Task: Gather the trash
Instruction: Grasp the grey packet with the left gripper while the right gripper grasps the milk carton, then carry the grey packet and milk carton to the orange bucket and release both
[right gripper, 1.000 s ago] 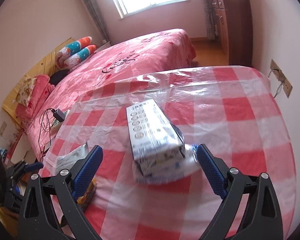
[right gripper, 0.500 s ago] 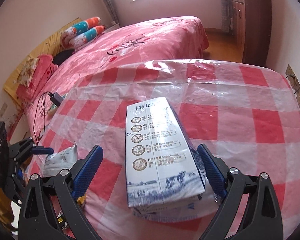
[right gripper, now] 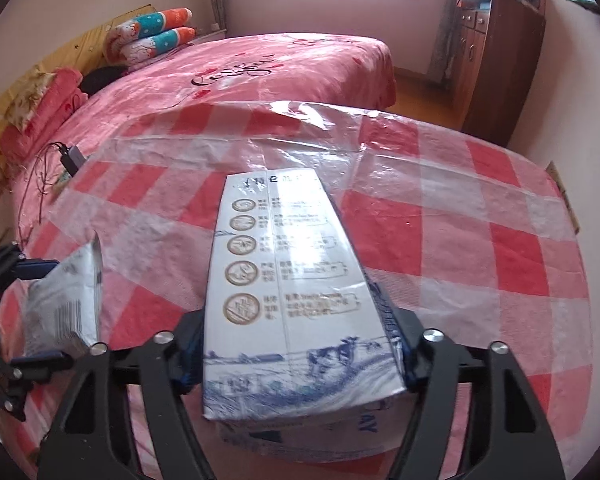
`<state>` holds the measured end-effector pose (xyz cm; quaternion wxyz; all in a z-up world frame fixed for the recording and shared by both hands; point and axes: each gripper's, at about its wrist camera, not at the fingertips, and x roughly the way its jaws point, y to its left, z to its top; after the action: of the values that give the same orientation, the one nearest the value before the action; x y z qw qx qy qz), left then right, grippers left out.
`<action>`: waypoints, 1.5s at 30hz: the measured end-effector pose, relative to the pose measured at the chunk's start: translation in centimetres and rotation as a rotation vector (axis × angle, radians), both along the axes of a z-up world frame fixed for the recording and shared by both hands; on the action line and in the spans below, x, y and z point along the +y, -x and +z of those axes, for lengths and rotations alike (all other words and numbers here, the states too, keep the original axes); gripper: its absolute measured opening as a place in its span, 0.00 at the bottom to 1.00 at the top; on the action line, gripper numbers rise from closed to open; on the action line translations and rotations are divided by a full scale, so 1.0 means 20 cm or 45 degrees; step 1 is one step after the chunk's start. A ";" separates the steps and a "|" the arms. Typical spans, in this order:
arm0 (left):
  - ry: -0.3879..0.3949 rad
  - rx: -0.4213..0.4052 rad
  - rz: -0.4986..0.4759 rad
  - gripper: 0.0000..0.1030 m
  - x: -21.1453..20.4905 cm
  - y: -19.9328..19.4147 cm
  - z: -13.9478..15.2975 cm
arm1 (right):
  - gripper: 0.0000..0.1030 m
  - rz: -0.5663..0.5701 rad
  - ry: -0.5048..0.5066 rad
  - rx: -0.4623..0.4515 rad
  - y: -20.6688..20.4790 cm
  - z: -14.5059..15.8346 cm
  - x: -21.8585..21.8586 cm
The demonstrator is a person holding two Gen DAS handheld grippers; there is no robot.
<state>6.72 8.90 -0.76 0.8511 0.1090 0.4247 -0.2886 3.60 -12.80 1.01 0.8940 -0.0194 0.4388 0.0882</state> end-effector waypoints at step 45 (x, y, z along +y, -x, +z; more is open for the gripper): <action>0.276 -0.063 0.393 0.78 0.21 0.47 0.12 | 0.66 -0.048 -0.237 -0.164 0.70 0.22 0.09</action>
<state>-2.63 13.15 1.61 0.9022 -0.0427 0.3817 -0.1961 -10.44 -11.00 5.41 0.9198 0.0662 0.3706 0.1104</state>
